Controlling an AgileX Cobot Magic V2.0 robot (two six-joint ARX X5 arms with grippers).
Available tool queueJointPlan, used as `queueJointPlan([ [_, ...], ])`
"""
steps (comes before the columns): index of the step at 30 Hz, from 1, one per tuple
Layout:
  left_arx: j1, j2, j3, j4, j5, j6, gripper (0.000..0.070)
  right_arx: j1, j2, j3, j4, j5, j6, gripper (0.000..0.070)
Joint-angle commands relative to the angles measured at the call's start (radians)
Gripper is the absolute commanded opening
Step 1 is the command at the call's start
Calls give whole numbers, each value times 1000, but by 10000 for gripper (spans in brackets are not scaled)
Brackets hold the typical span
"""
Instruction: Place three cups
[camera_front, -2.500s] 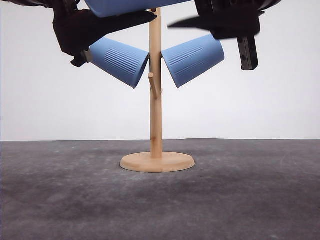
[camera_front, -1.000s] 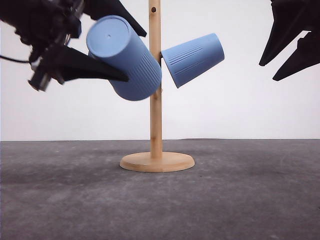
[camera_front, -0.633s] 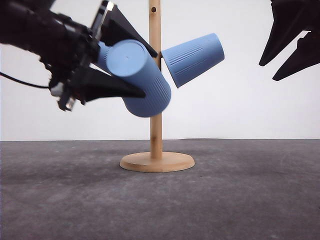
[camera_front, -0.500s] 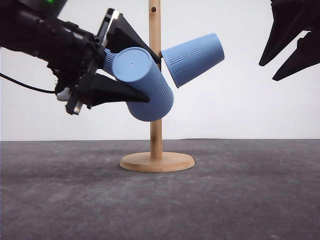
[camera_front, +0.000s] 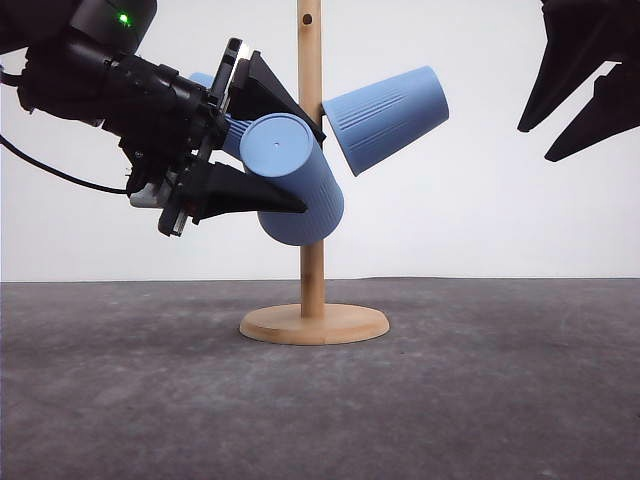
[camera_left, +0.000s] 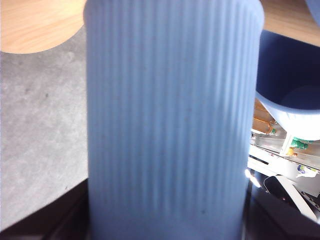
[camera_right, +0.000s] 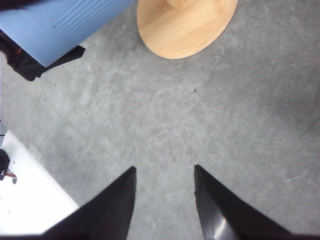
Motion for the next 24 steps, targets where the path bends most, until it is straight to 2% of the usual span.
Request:
queueJointPlan([
  [1,-3,16,19,13,-2,4,466,2,8,21,8,1,-11,229],
  [14,-3,16,19,21,-2,9,531,2,8,21,7,1,-11,229],
  [16,-3,16,19,23,2,12,570,2,8,21,7,1,-11,229],
  [18,-3,16,19,23,11,27,613,2,8,21,7,1,-11,229],
  [24,-3,16,19,23,61,89,634,2,8,21,1,1,-11,229],
])
